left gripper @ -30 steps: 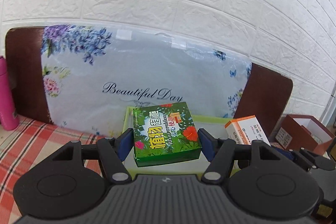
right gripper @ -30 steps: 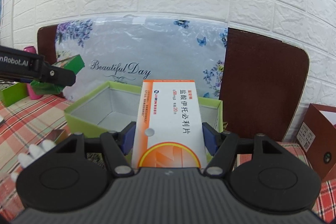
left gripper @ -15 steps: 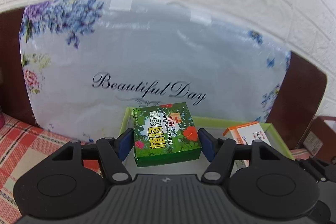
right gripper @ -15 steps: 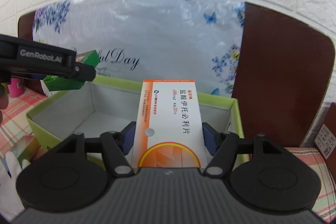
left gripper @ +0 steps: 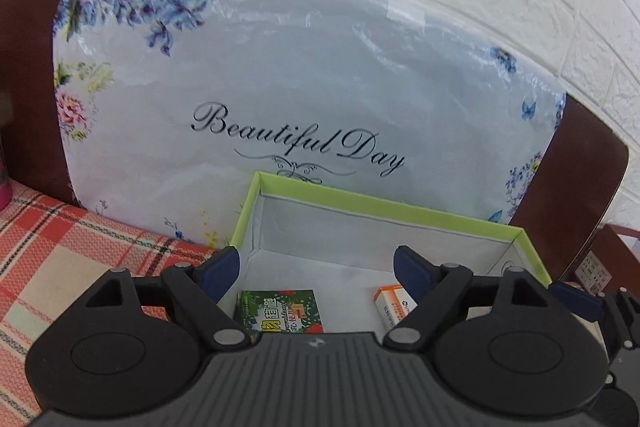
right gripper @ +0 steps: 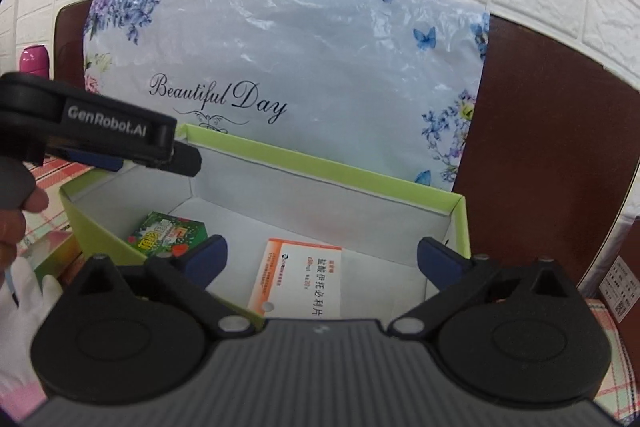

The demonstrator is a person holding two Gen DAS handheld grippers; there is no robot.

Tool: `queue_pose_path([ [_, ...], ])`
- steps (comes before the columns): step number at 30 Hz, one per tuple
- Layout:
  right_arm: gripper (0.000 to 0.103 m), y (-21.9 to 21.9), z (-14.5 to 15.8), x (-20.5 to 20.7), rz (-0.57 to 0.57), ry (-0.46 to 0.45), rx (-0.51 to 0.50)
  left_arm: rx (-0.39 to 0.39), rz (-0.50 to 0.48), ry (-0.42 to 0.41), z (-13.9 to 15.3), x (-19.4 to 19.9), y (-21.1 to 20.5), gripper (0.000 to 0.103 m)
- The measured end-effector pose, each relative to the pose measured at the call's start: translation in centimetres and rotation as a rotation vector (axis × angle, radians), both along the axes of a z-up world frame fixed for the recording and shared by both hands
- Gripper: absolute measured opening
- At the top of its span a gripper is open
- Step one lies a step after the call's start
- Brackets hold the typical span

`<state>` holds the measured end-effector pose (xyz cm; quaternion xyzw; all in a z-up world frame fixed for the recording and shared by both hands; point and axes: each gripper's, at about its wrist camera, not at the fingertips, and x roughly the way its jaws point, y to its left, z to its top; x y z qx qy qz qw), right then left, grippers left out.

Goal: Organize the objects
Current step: 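Carry both boxes into the lime-green box and open both tools, then move both tools back from the lime-green box to the item pile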

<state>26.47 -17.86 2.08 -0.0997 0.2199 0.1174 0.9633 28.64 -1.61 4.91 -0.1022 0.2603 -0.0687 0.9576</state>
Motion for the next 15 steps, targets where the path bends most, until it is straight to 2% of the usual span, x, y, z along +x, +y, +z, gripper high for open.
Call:
queue_pose_path([
  [6, 0.103, -0.5, 2.0, -2.9, 0.017, -0.037, 0.003, -0.023, 0.021, -0.054, 2.1, -3.0, 1.1, 0.089],
  [10, 0.103, -0.7, 3.6, -5.6, 0.047, -0.06, 0.009, -0.013, 0.017, -0.058, 3.4, -6.0, 1.2, 0.089],
  [15, 0.103, -0.8, 4.9, -9.2, 0.09, -0.07, -0.01, -0.001, -0.009, -0.025, 4.1, -9.7, 0.8, 0.089],
])
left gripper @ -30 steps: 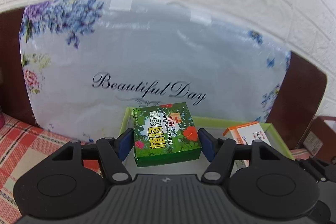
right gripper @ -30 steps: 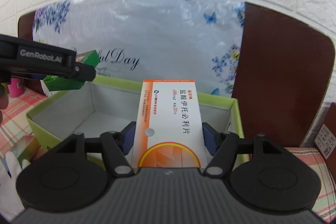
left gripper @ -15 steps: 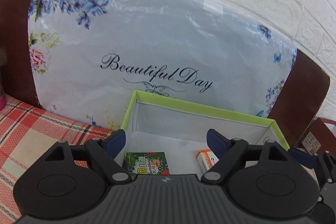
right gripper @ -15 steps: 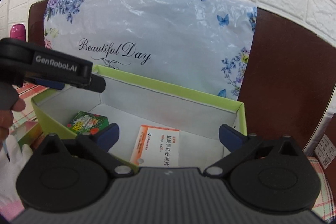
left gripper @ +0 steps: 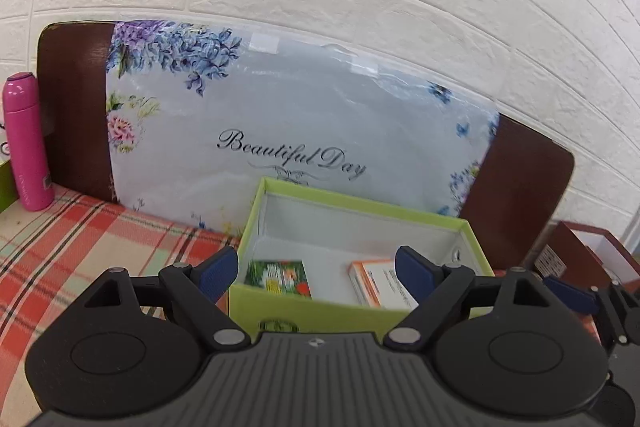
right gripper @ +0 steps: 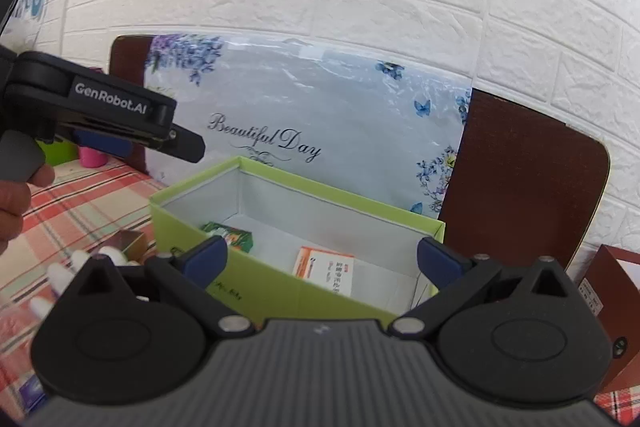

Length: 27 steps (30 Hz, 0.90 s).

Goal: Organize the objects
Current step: 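Move both tools back from the lime-green box to the item pile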

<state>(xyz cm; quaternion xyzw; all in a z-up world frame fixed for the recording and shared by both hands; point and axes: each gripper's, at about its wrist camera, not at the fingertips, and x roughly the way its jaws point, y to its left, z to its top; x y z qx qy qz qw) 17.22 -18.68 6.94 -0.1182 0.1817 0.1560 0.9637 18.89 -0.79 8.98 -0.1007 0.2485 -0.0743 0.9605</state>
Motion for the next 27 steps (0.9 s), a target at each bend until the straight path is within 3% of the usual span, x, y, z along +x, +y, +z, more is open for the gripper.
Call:
queue_pose_path([
  [7, 0.103, -0.4, 0.3, -4.9, 0.034, 0.028, -0.037, 0.1, -0.029, -0.01, 0.0, -5.7, -1.0, 0.089],
  [17, 0.103, -3.0, -0.3, -12.2, 0.029, 0.054, -0.097, 0.067, -0.064, 0.006, -0.8, -12.6, -0.9, 0.089],
  [27, 0.103, -5.6, -0.4, -18.5, 0.025, 0.087, -0.116, 0.077, -0.124, 0.062, -3.7, -17.4, -0.5, 0.089],
])
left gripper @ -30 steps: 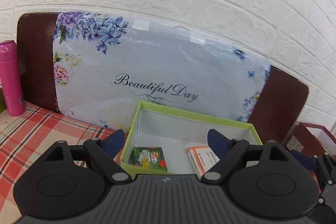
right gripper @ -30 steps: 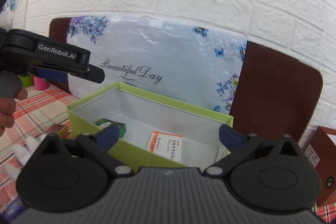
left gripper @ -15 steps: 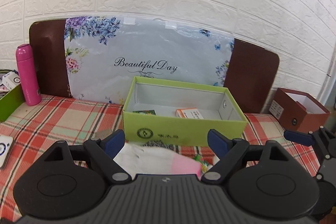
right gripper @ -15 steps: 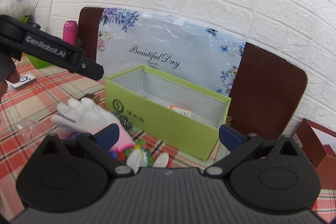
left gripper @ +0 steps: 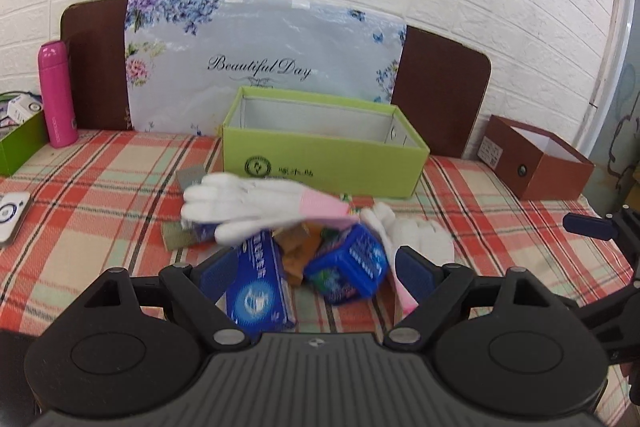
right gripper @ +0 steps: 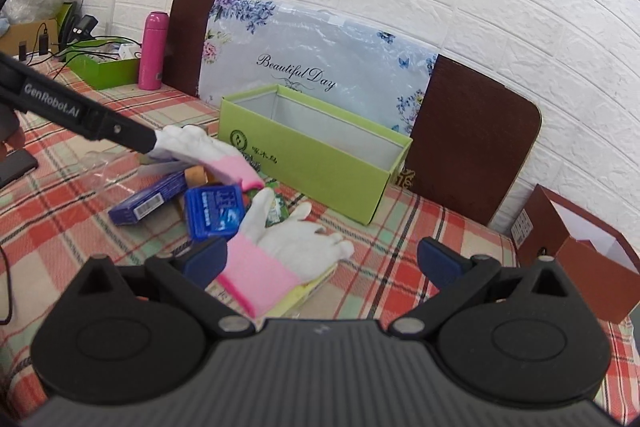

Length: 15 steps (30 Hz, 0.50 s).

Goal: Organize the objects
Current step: 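Move both tools back from the lime-green box to the item pile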

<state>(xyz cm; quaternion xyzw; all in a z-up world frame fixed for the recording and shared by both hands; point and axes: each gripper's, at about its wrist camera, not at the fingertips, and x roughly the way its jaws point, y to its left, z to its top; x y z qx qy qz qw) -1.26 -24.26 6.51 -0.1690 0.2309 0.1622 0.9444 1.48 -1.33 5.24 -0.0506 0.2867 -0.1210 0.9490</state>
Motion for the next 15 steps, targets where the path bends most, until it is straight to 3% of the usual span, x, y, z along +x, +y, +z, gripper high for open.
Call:
queue_pose_path([
  [7, 0.103, 1.6, -3.2, -1.2, 0.011, 0.127, 0.12, 0.034, 0.041, 0.081, -3.6, -2.2, 2.7, 0.089],
  [15, 0.103, 4.4, -6.2, -0.8, 0.031, 0.218, 0.142, 0.051, 0.125, 0.148, -6.0, -2.0, 5.5, 0.089],
])
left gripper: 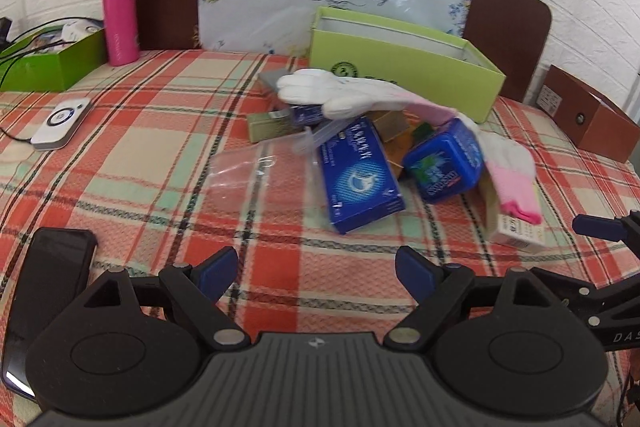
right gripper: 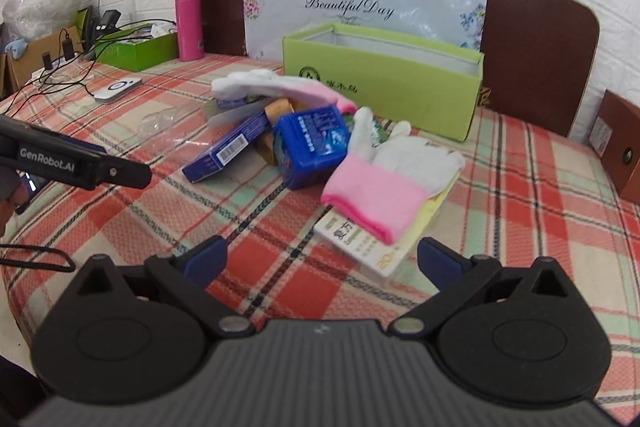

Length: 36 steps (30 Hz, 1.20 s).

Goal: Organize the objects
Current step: 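Move both tools back from the lime-green box to the item pile, then grasp the pink-cuffed white glove with right tool while left tool grasps clear cup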

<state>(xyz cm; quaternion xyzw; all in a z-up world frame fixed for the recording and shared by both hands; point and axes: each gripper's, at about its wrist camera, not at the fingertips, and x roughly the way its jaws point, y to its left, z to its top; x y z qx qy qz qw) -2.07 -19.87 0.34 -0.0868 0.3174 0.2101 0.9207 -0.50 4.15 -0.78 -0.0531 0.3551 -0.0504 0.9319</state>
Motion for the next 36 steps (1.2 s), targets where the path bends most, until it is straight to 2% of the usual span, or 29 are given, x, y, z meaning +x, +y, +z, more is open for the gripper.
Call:
queue_pose_path([
  [4, 0.103, 0.5, -0.3, 1.1, -0.02, 0.012, -0.007, -0.006, 0.04, -0.027, 0.5, 0.4, 1.3, 0.089],
  [9, 0.103, 0.8, -1.0, 2.7, -0.103, 0.035, -0.015, -0.018, 0.068, -0.059, 1.3, 2.2, 1.2, 0.089],
  [14, 0.103, 1.0, -1.1, 3.5, -0.193, 0.0, 0.007, -0.022, 0.104, -0.069, 1.2, 4.0, 0.6, 0.089],
  [19, 0.103, 1.5, -0.6, 4.5, -0.224, -0.075, -0.006, -0.016, 0.101, -0.083, 1.1, 4.0, 0.7, 0.078],
  [23, 0.098, 2.2, -1.1, 6.3, -0.236, -0.088, -0.017, -0.028, 0.122, -0.079, 0.8, 4.7, 1.0, 0.069],
  [25, 0.093, 2.5, -1.5, 7.0, -0.244, -0.09, -0.029, -0.028, 0.123, -0.064, 0.5, 5.3, 1.2, 0.061],
  [26, 0.084, 2.5, -1.8, 7.2, -0.244, -0.091, -0.03, -0.027, 0.127, -0.057, 0.3, 5.6, 1.3, 0.053],
  [27, 0.066, 2.5, -2.0, 7.3, -0.239, -0.086, -0.028, -0.028, 0.131, -0.048, 0.1, 5.8, 1.5, 0.043],
  [29, 0.046, 2.3, -2.2, 7.1, -0.208, -0.066, -0.007, -0.039, 0.154, -0.028, -0.2, 6.0, 2.3, 0.034],
  [30, 0.028, 2.3, -2.2, 6.8, -0.19, -0.072, 0.0, -0.045, 0.167, -0.021, -0.4, 6.0, 2.7, 0.028],
  [31, 0.019, 2.2, -2.1, 6.5, -0.149, -0.059, 0.012, -0.044, 0.189, -0.011, -0.5, 6.0, 3.1, 0.024],
  [32, 0.015, 2.1, -1.9, 6.2, -0.115, -0.043, 0.034, -0.036, 0.21, -0.001, -0.7, 6.0, 3.5, 0.022],
  [36, 0.015, 2.7, -1.6, 5.0, -0.021, -0.018, 0.05, -0.029, 0.276, 0.017, -1.1, 5.9, 4.8, 0.022],
])
